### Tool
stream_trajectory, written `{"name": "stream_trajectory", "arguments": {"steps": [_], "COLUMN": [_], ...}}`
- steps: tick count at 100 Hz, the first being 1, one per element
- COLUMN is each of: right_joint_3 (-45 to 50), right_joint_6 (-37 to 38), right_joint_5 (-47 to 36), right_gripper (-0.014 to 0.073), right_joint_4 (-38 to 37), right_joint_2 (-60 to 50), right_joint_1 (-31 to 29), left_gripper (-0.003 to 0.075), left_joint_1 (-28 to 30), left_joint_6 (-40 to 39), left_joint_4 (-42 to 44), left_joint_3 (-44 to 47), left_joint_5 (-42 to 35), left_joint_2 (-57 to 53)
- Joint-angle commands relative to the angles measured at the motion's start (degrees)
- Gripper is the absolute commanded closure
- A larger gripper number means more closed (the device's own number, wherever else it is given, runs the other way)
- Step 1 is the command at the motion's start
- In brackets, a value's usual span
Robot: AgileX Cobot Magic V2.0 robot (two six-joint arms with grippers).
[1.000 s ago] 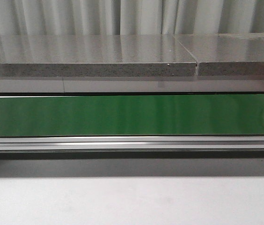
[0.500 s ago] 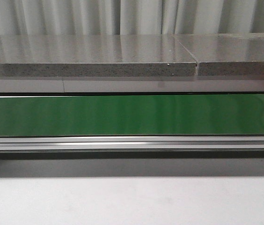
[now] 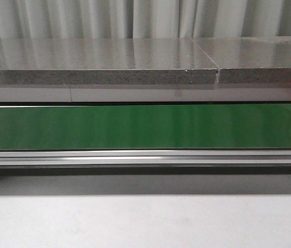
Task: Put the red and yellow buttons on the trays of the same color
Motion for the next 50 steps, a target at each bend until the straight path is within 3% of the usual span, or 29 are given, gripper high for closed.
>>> {"name": "stream_trajectory", "arguments": {"steps": [1, 25, 32, 37, 50], "right_joint_3": [-0.8, -0.8, -0.8, -0.8, -0.8], "right_joint_6": [-0.4, -0.4, -0.4, -0.4, -0.4], "right_joint_5": [-4.5, -4.5, -4.5, -4.5, -4.5], "right_gripper": [0.0661, 0.0661, 0.0661, 0.0661, 0.0661], "right_joint_4": [-0.5, -0.5, -0.5, -0.5, -0.5], "right_joint_2": [-0.6, -0.6, -0.6, -0.6, -0.6], "right_joint_1": [-0.2, -0.2, -0.2, -0.2, -0.2], "left_gripper": [0.0741, 0.0737, 0.0699, 0.0639, 0.0374], "left_joint_1": [0.2, 0.2, 0.2, 0.2, 0.2], "left_joint_6": [-0.7, -0.7, -0.7, -0.7, -0.7], "left_joint_4": [-0.2, -0.3, -0.3, -0.3, -0.3], "left_joint_3": [-6.0, -13.5, -15.0, -16.2, -18.2], "left_joint_5": [0.8, 4.7, 5.3, 5.8, 5.8], "left_joint_2": [5.2, 15.3, 18.2, 20.2, 25.2]}}
